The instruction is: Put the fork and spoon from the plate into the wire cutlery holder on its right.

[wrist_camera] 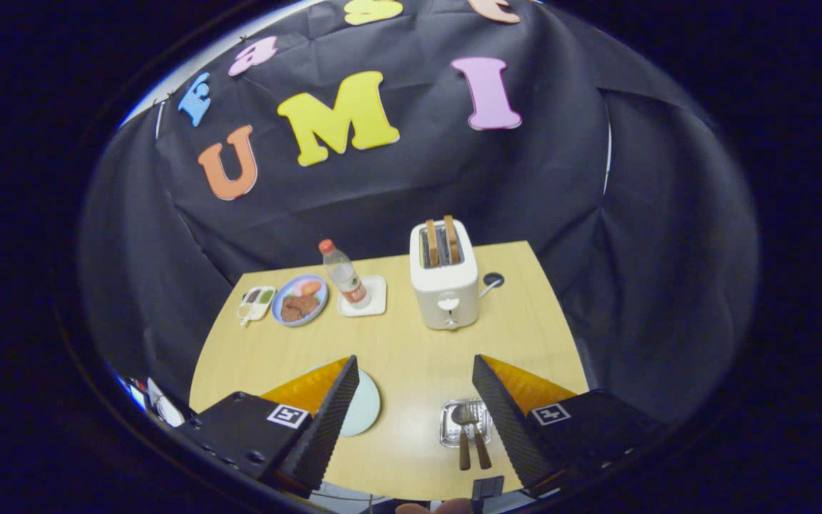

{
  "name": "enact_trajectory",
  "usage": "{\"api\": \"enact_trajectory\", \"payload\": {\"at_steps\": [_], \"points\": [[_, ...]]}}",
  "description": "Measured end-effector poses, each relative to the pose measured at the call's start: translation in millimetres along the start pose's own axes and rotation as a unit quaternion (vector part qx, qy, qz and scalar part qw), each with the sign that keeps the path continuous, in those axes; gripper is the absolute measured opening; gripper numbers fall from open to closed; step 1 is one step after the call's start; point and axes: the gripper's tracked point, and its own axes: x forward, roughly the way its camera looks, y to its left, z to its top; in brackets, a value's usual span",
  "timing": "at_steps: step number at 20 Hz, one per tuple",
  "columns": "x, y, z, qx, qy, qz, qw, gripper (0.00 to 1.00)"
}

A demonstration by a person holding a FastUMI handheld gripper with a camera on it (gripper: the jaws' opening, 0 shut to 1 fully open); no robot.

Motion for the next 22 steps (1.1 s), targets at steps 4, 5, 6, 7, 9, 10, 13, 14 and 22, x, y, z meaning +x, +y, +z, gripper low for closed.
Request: {"api": "enact_trajectory", "payload": {"at_steps": [4, 5, 6, 7, 9, 10, 13, 14, 22], "points": [[-46.8, 7.0, 43.0, -0.027, -0.123, -0.011, 0.992, 0.97], [-58.9, 9.3, 51.9, -0.035, -0.153, -0.016, 0.987, 0.97], [-69.6, 11.2, 58.6, -0.044, -0.178, -0.022, 0.983, 0.96], [-80.2, 15.2, 64.0, -0.050, -0.202, -0.025, 0.978, 0.97], [-103.4, 28.7, 71.1, -0.056, -0.250, -0.016, 0.967, 0.97], [-111.1, 34.9, 70.6, -0.056, -0.271, -0.010, 0.961, 0.97], [-118.6, 43.2, 57.2, -0.061, -0.296, -0.016, 0.953, 0.96], [-120.2, 48.3, 53.9, -0.056, -0.298, -0.014, 0.953, 0.96], [-113.8, 65.9, 37.5, -0.043, -0.304, -0.021, 0.951, 0.96]]}}
